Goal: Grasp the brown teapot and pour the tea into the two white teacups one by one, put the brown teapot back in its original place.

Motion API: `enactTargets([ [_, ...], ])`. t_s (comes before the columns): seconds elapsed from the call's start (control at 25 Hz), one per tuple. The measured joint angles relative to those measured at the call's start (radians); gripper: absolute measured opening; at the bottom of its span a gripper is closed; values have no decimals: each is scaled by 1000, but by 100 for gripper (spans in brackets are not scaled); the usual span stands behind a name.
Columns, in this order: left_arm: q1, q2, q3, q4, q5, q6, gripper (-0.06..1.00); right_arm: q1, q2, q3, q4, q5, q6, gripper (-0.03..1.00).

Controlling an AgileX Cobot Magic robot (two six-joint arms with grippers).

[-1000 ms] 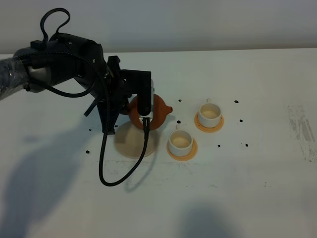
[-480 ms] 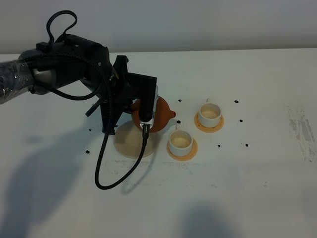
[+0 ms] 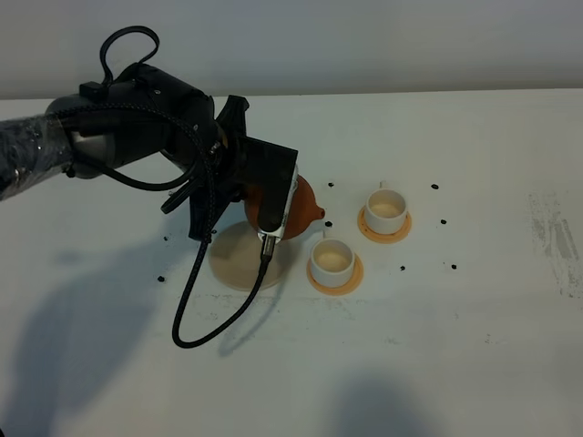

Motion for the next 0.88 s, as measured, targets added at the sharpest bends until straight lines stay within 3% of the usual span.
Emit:
enactTargets([
  [0.88, -25, 0, 0, 67, -22, 25, 9, 0, 0, 0, 0, 0, 0, 26],
])
